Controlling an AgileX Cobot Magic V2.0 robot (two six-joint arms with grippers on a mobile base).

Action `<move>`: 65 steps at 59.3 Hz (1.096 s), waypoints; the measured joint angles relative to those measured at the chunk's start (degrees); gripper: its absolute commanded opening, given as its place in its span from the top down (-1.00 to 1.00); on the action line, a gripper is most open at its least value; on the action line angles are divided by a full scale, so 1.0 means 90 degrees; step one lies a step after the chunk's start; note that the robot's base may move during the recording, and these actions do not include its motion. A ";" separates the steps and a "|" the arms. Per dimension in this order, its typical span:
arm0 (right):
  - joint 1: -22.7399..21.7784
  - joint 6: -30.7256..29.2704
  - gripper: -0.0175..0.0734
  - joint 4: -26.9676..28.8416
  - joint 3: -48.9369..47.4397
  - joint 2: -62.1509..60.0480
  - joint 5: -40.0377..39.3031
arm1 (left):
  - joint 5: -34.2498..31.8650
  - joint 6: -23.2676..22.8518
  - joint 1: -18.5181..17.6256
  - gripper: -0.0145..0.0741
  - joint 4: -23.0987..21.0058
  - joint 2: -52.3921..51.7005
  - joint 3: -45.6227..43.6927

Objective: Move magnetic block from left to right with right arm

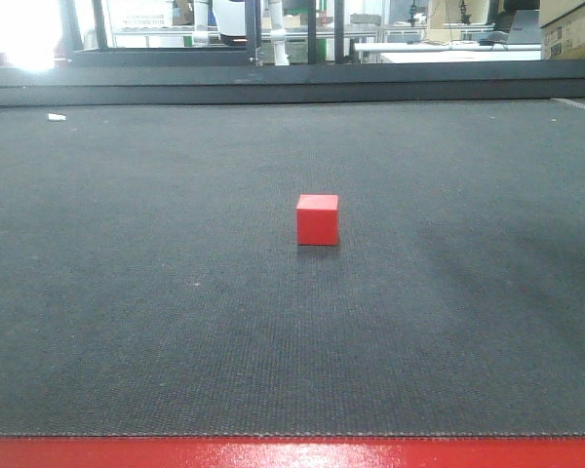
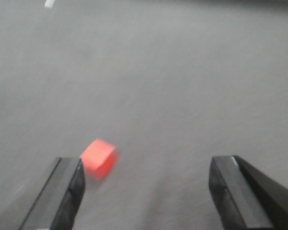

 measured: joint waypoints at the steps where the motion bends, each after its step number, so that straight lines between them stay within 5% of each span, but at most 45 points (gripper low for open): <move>1: 0.0100 0.0068 -0.77 0.0000 -0.0156 0.0177 0.0088 | 0.0000 0.0000 0.0000 0.94 0.0000 0.0000 0.0000; 18: 0.1170 0.1983 -0.76 -0.0383 -0.2591 0.2609 0.1712 | 0.0000 0.0000 0.0000 0.93 0.0000 0.0000 0.0000; 36: 0.1511 0.4156 -0.76 -0.1354 -0.4277 0.4555 0.3232 | 0.0000 0.0000 0.0000 0.94 0.0000 0.0000 0.0000; 65: 0.1486 0.5013 -0.76 -0.1706 -0.4771 0.5707 0.3353 | 0.0000 0.0000 0.0000 0.94 0.0000 0.0000 0.0000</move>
